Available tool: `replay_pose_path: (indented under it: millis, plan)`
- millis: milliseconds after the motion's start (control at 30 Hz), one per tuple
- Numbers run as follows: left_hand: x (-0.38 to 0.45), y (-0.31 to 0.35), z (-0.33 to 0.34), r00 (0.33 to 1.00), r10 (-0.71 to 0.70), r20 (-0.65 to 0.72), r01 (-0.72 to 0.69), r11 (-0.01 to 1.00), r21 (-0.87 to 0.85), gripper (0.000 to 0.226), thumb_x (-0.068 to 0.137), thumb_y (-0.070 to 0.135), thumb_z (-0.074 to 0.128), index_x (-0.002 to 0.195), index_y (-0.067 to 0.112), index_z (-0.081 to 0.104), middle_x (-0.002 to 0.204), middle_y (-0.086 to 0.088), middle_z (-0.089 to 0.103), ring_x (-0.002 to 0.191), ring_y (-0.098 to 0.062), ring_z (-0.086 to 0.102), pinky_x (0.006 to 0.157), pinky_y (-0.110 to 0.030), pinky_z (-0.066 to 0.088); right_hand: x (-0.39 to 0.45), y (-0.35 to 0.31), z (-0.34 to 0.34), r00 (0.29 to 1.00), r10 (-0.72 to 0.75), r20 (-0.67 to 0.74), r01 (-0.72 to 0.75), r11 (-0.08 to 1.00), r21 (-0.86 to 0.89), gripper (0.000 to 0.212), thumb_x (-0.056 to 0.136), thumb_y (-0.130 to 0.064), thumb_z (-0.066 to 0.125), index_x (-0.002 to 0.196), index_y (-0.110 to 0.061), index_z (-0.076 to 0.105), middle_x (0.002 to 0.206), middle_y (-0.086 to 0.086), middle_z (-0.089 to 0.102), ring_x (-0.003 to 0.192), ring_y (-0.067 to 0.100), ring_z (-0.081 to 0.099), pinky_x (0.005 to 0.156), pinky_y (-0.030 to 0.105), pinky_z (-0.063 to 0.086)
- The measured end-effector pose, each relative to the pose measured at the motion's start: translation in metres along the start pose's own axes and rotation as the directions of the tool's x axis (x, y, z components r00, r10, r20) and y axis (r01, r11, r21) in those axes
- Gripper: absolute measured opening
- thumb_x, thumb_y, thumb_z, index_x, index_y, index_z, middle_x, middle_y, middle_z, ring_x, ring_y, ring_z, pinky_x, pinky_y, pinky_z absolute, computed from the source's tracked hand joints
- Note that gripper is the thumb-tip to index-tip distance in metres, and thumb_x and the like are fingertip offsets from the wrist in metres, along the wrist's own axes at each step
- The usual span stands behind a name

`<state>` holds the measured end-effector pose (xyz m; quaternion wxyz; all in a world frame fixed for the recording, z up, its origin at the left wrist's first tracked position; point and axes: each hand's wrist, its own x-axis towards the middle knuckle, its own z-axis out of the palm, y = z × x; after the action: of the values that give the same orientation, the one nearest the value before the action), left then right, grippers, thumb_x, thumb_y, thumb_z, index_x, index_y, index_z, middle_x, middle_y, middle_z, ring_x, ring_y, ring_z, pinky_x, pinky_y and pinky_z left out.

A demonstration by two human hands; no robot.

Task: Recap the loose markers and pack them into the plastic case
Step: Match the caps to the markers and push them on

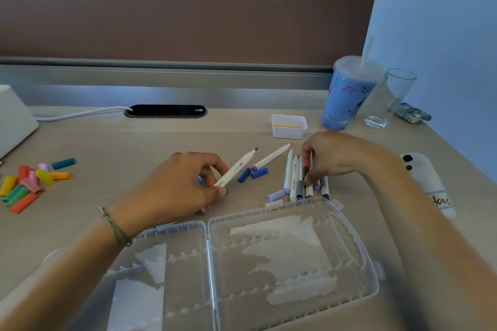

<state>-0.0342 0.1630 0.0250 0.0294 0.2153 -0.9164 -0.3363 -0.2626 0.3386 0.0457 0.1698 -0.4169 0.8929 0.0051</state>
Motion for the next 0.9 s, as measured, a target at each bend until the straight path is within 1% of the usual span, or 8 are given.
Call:
replay_pose_path:
  millis: [67, 133, 233, 300, 400, 467, 667, 900]
  plan:
    - [0.000, -0.001, 0.000, 1.000, 0.007, 0.002, -0.007, 0.999, -0.032, 0.021, 0.088, 0.030, 0.075, 0.106, 0.034, 0.066, 0.080, 0.011, 0.075, 0.060, -0.012, 0.072, 0.072, -0.023, 0.060, -0.002, 0.001, -0.005, 0.998, -0.042, -0.035, 0.045, 0.995, 0.089, 0.025, 0.071, -0.030, 0.089, 0.088, -0.025, 0.071, 0.078, -0.008, 0.070, 0.076, 0.010, 0.065, 0.064, 0.030, 0.049]
    - [0.001, -0.001, 0.000, 1.000, 0.011, 0.003, -0.011, 0.999, -0.042, 0.020, 0.088, 0.030, 0.075, 0.106, 0.034, 0.067, 0.079, 0.010, 0.075, 0.060, -0.013, 0.073, 0.071, -0.025, 0.061, -0.004, 0.000, -0.012, 0.990, -0.095, -0.104, 0.122, 0.945, 0.303, 0.027, 0.073, -0.017, 0.088, 0.092, -0.024, 0.070, 0.079, -0.005, 0.076, 0.079, 0.014, 0.071, 0.074, 0.034, 0.056]
    - [0.003, -0.002, -0.001, 1.000, 0.009, 0.011, -0.009, 0.999, -0.049, 0.021, 0.089, 0.031, 0.074, 0.108, 0.033, 0.067, 0.080, 0.009, 0.075, 0.061, -0.013, 0.073, 0.070, -0.025, 0.061, -0.008, -0.011, -0.019, 0.967, -0.173, -0.186, 0.253, 0.713, 0.654, 0.036, 0.076, 0.006, 0.081, 0.103, -0.008, 0.062, 0.084, 0.008, 0.079, 0.084, 0.028, 0.076, 0.080, 0.037, 0.061]
    - [0.002, -0.001, -0.001, 1.000, 0.010, 0.020, -0.009, 0.999, -0.044, 0.021, 0.089, 0.031, 0.073, 0.110, 0.033, 0.067, 0.081, 0.009, 0.074, 0.061, -0.012, 0.073, 0.069, -0.023, 0.061, -0.007, -0.019, -0.017, 0.956, -0.183, -0.230, 0.294, 0.590, 0.752, 0.038, 0.077, 0.011, 0.079, 0.106, -0.003, 0.058, 0.087, 0.014, 0.079, 0.087, 0.031, 0.077, 0.080, 0.039, 0.063]
    - [0.000, 0.000, -0.001, 1.000, 0.020, 0.021, -0.019, 0.999, -0.041, 0.020, 0.090, 0.031, 0.072, 0.110, 0.034, 0.066, 0.082, 0.009, 0.074, 0.060, -0.011, 0.072, 0.068, -0.020, 0.060, -0.003, -0.028, -0.009, 0.952, -0.145, -0.269, 0.305, 0.500, 0.811, 0.038, 0.076, 0.006, 0.081, 0.105, -0.004, 0.060, 0.087, 0.017, 0.078, 0.084, 0.036, 0.076, 0.080, 0.040, 0.063]
    - [0.000, 0.001, -0.002, 1.000, 0.024, 0.013, -0.023, 0.998, -0.050, 0.021, 0.090, 0.031, 0.072, 0.110, 0.034, 0.067, 0.082, 0.009, 0.074, 0.061, -0.011, 0.072, 0.069, -0.024, 0.061, 0.000, -0.033, -0.005, 0.948, -0.130, -0.289, 0.316, 0.474, 0.822, 0.034, 0.077, 0.004, 0.082, 0.102, -0.007, 0.061, 0.083, 0.015, 0.078, 0.081, 0.035, 0.077, 0.079, 0.040, 0.063]
    - [0.000, 0.002, -0.004, 1.000, 0.022, -0.004, -0.022, 0.997, -0.069, 0.022, 0.088, 0.031, 0.074, 0.109, 0.035, 0.067, 0.082, 0.009, 0.073, 0.063, -0.012, 0.072, 0.071, -0.029, 0.063, 0.004, -0.043, 0.003, 0.944, -0.121, -0.306, 0.324, 0.496, 0.806, 0.032, 0.077, 0.001, 0.083, 0.101, -0.002, 0.062, 0.078, 0.011, 0.078, 0.073, 0.026, 0.077, 0.072, 0.031, 0.063]
    - [0.000, 0.003, -0.006, 0.999, 0.036, -0.016, -0.037, 0.998, -0.045, 0.023, 0.088, 0.032, 0.073, 0.109, 0.036, 0.065, 0.080, 0.011, 0.072, 0.063, -0.007, 0.071, 0.071, -0.021, 0.060, 0.005, -0.051, 0.006, 0.936, -0.128, -0.327, 0.340, 0.572, 0.746, 0.028, 0.077, -0.004, 0.085, 0.094, -0.012, 0.064, 0.082, 0.009, 0.079, 0.081, 0.029, 0.077, 0.081, 0.036, 0.062]
